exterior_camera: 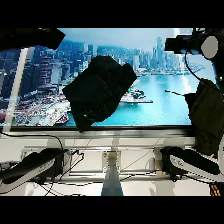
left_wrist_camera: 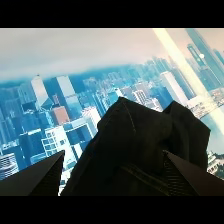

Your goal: Fold the clothes and pants, and hang the long-sleeved shirts on hangers.

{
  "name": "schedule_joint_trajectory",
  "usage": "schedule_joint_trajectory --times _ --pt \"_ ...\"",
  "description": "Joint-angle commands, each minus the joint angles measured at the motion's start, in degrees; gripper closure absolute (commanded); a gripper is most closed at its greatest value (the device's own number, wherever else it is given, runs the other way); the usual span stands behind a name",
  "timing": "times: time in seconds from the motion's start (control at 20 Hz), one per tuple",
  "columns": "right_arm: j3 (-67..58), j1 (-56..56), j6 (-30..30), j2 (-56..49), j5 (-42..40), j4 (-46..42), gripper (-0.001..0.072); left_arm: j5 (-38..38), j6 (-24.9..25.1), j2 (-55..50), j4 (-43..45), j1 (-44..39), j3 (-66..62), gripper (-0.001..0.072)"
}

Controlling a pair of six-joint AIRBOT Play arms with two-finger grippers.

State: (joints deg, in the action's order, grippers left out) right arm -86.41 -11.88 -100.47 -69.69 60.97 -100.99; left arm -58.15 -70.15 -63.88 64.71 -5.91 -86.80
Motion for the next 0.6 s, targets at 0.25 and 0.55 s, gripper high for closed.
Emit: schedule_joint_trajectory --times 0.25,0.55 --pt "0.04 -0.59 4.5 -0.24 -2.62 16.7 0.0686 1.03 -0.15 0.04 -1.03 0.04 0.02 0.0008" --pt "3.28 -17.49 32.26 -6.01 8.74 28.26 0.0685 -0.04 -0.42 2.32 11.85 3.02 0.02 0.0009"
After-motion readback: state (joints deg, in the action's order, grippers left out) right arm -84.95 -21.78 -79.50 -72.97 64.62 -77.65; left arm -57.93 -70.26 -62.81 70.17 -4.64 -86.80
